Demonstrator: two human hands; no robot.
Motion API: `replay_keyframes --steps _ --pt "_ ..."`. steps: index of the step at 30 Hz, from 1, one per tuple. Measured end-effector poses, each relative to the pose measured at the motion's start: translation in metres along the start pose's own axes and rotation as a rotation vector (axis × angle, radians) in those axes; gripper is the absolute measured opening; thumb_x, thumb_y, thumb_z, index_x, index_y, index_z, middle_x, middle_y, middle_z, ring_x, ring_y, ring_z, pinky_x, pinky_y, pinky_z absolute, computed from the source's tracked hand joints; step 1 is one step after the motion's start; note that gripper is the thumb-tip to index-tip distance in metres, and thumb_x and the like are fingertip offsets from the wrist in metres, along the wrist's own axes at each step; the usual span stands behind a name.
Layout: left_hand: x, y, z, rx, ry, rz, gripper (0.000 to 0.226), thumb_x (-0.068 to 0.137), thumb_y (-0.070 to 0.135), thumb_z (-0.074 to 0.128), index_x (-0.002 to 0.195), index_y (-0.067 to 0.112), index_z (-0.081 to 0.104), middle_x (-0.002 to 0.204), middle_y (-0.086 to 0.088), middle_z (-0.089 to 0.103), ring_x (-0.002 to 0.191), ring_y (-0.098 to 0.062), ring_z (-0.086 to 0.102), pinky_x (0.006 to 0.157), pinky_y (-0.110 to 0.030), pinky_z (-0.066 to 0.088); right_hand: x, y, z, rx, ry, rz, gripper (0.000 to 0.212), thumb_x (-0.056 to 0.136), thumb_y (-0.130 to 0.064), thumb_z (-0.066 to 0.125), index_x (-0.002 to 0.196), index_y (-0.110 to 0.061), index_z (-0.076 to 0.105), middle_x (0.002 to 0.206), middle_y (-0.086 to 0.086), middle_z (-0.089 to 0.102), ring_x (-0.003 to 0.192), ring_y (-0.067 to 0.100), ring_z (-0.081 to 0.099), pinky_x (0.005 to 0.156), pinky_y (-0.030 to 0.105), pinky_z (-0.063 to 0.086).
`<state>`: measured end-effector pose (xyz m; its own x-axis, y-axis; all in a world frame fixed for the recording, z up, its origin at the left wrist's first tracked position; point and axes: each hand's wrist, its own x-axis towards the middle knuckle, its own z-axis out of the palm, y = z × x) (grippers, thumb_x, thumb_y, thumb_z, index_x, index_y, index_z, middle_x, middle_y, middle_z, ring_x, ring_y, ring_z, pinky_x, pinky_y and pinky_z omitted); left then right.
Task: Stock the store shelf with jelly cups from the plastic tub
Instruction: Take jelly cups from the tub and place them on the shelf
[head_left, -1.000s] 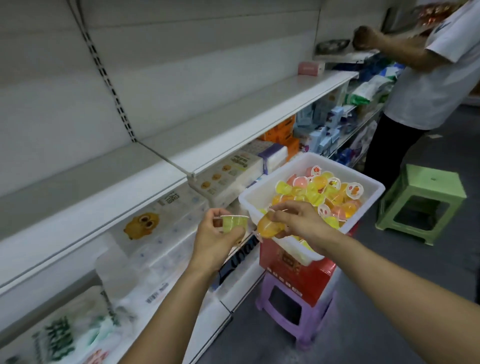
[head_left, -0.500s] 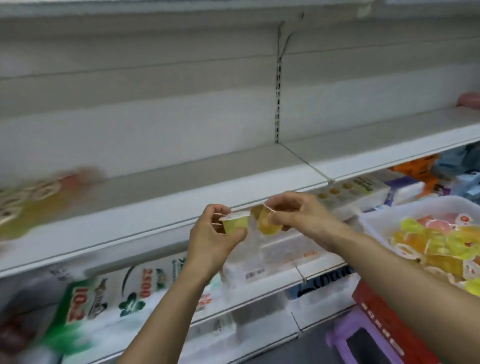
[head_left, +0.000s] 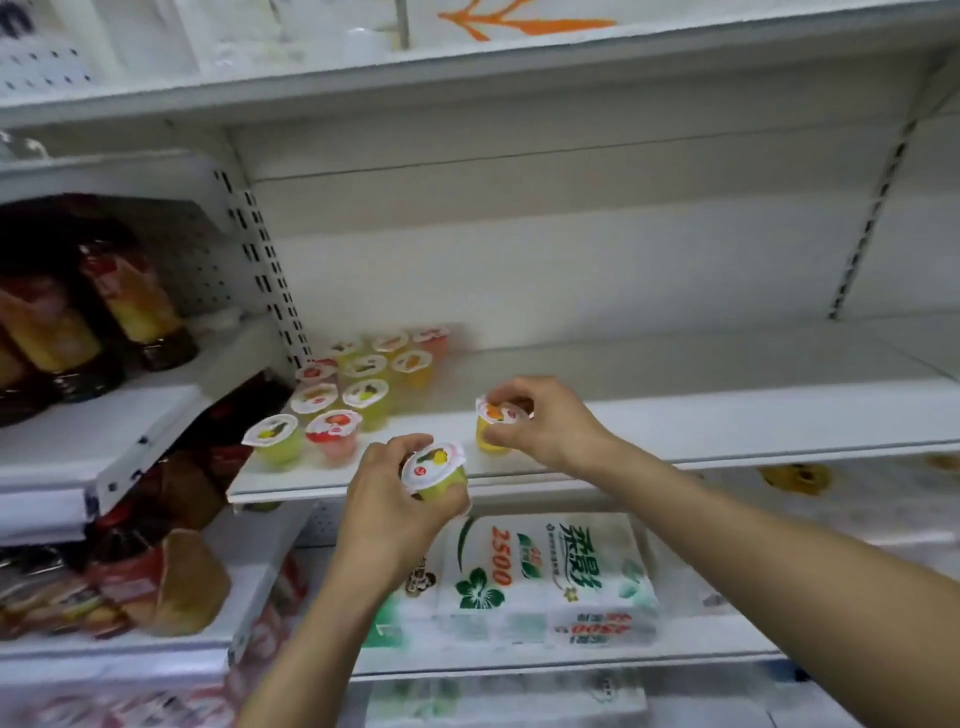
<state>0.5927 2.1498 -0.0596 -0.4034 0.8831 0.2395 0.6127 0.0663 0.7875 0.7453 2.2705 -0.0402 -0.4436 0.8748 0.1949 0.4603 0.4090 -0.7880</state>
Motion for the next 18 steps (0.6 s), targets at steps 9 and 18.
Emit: replay_keyframes --steps 9,18 --pt "0.031 -0.048 -0.061 0.129 0.089 0.035 0.064 0.061 0.047 0.082 0.120 0.030 0.060 0.116 0.010 0.062 0.102 -0.012 0.058 0.090 -0.038 0.051 0.083 -0.031 0.087 -0.269 0.023 -0.029 0.030 0.072 -0.014 0.073 0.102 -0.012 0.070 0.107 0.010 0.064 0.099 0.026 0.060 0.085 0.037 0.052" --pt "0.062 -0.053 -0.074 0.450 0.215 0.154 0.061 0.066 0.066 0.069 0.118 0.037 0.060 0.122 0.010 0.060 0.115 -0.016 0.045 0.091 -0.037 0.028 0.101 -0.031 0.105 -0.375 0.000 -0.033 0.038 0.077 -0.029 0.073 0.112 -0.017 0.064 0.114 0.008 0.060 0.102 0.027 0.057 0.088 0.037 0.051"
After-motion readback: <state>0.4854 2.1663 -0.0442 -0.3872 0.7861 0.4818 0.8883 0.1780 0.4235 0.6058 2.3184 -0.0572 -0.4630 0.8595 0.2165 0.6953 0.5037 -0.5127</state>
